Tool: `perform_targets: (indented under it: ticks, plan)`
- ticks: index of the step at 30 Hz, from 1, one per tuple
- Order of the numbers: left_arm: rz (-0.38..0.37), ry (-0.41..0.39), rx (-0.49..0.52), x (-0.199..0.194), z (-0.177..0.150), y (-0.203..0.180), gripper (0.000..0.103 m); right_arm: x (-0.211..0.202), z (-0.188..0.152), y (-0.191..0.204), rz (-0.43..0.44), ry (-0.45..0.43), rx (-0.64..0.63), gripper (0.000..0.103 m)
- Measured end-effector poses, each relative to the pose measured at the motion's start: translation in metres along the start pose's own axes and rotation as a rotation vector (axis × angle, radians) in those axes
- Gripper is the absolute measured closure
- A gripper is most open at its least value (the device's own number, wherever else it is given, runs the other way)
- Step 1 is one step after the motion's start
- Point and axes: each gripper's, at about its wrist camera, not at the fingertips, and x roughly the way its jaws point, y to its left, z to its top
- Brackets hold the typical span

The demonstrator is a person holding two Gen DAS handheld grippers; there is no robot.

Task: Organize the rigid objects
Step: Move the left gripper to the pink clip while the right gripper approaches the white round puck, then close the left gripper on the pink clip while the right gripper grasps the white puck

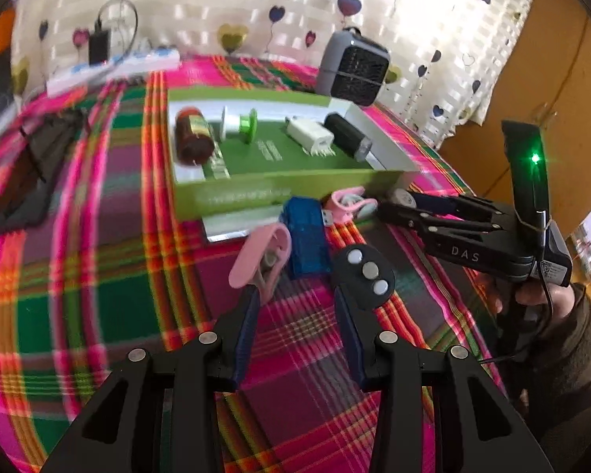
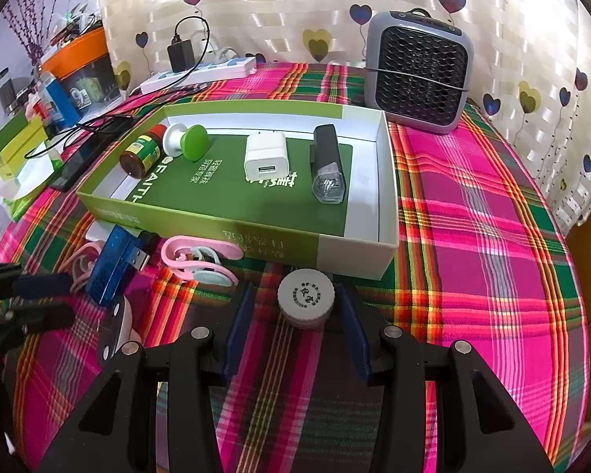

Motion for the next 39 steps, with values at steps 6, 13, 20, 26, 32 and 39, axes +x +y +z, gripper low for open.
perform_targets:
  ticks: [6, 13, 20, 26, 32, 39]
  plan:
    - [0.110, -0.037, 0.035, -0.004, 0.010, 0.005, 0.065, 0.000, 0.000, 0.000, -0.001, -0.001, -0.001, 0.058]
    - [0.151, -0.006, 0.114, 0.012, 0.018, 0.004, 0.065, 0.000, -0.001, 0.000, 0.001, -0.001, 0.000, 0.058]
    - [0.143, 0.023, 0.162, 0.025, 0.023, 0.000, 0.065, 0.001, 0.001, 0.001, -0.002, -0.002, -0.007, 0.058]
    - [0.130, 0.042, 0.157, 0.030, 0.023, 0.000, 0.065, 0.002, 0.000, 0.001, -0.006, -0.002, -0.012, 0.058]
    - [0.135, 0.040, 0.137, 0.032, 0.024, 0.001, 0.065, 0.002, 0.000, 0.001, -0.011, -0.003, -0.016, 0.058]
    - [0.141, 0.037, 0.126, 0.032, 0.025, 0.002, 0.068, 0.003, 0.000, 0.001, -0.008, -0.004, -0.014, 0.058]
